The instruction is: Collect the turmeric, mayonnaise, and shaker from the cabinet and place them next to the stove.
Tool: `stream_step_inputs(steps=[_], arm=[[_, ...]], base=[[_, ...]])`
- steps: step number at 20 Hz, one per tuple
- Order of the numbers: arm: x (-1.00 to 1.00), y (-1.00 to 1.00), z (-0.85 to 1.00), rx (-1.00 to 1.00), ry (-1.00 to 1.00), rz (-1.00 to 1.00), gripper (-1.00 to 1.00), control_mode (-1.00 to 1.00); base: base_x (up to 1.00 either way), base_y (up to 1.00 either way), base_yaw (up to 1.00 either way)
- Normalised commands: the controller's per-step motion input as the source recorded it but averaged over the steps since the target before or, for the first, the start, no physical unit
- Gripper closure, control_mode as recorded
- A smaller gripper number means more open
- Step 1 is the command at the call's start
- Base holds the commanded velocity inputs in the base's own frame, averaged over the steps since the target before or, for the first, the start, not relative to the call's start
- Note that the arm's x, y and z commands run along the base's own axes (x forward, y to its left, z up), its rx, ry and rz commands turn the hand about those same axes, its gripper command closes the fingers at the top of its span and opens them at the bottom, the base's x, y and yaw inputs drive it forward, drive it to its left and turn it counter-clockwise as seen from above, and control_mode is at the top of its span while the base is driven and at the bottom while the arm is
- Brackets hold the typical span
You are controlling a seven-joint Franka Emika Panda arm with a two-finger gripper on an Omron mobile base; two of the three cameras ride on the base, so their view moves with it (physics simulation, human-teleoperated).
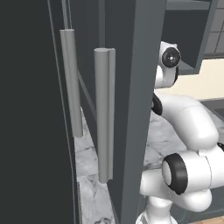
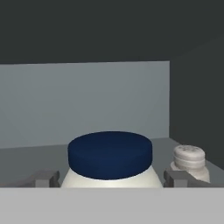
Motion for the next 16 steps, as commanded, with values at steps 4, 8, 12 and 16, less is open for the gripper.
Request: stream_step_inputs(steps=[4, 8, 12, 16], arm=[[0.08, 0.0, 0.0, 0.0, 0.0, 0.0, 1.0, -1.0], [0.0, 0.0, 0.0, 0.0, 0.0, 0.0, 1.0, -1.0], [-0.01, 0.0, 0.0, 0.0, 0.0, 0.0, 1.0, -1.0], [-0.36, 0.0, -0.03, 0.0, -0.05, 0.0, 1.0, -1.0]], base=[[0.0, 0.0, 0.0], [0.0, 0.0, 0.0], [0.0, 0.0, 0.0], [0.0, 0.0, 0.0]])
